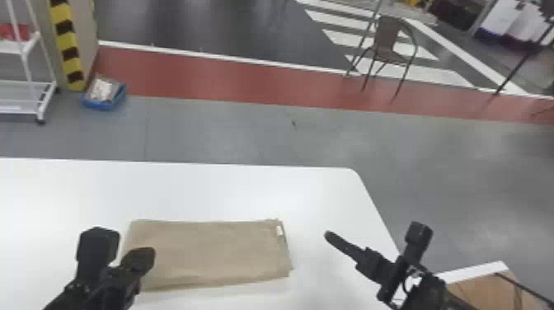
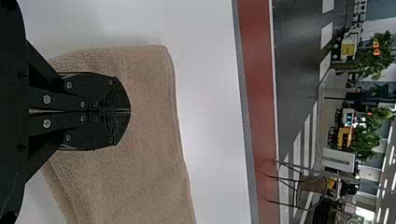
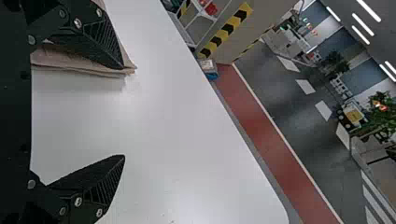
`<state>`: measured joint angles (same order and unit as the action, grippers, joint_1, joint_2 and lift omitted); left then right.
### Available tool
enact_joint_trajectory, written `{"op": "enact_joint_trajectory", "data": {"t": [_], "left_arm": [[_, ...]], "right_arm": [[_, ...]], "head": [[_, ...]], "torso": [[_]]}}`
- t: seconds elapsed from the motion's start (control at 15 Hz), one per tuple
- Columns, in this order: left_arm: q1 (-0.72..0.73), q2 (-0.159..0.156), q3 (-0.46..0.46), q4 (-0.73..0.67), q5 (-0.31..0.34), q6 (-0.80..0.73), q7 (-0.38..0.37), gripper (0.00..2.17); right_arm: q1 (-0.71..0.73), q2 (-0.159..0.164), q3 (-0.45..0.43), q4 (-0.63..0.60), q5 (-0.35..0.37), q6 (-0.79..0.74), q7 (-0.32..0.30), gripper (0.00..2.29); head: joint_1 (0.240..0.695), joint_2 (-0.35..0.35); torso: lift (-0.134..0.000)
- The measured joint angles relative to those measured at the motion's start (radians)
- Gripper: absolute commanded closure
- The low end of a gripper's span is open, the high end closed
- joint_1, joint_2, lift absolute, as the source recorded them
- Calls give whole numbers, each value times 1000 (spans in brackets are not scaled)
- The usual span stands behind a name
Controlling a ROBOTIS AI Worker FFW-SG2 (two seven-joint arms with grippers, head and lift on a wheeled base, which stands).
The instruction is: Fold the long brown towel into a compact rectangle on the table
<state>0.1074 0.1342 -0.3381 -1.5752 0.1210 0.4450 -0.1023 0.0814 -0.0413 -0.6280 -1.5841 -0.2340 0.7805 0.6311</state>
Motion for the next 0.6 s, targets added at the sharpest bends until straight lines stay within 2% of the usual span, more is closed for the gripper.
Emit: {"op": "enact_joint_trajectory", "data": {"t": [0.2, 0.4, 0.6], "left_arm": [[-21, -5, -28, 44, -7, -22, 7, 1791], [-26, -5, -33, 62, -8, -36, 8, 1791], [-25, -1, -33, 62, -9, -37, 6, 1791]], "right_arm": [[-14, 2, 97, -20, 0, 77, -112, 323], [-38, 4, 185, -33, 2, 149, -181, 407], [-95, 4, 234, -36, 39, 314, -219, 407]], "head": [[695, -350], [695, -313], [695, -276]], "torso": [[0], [0], [0]]}}
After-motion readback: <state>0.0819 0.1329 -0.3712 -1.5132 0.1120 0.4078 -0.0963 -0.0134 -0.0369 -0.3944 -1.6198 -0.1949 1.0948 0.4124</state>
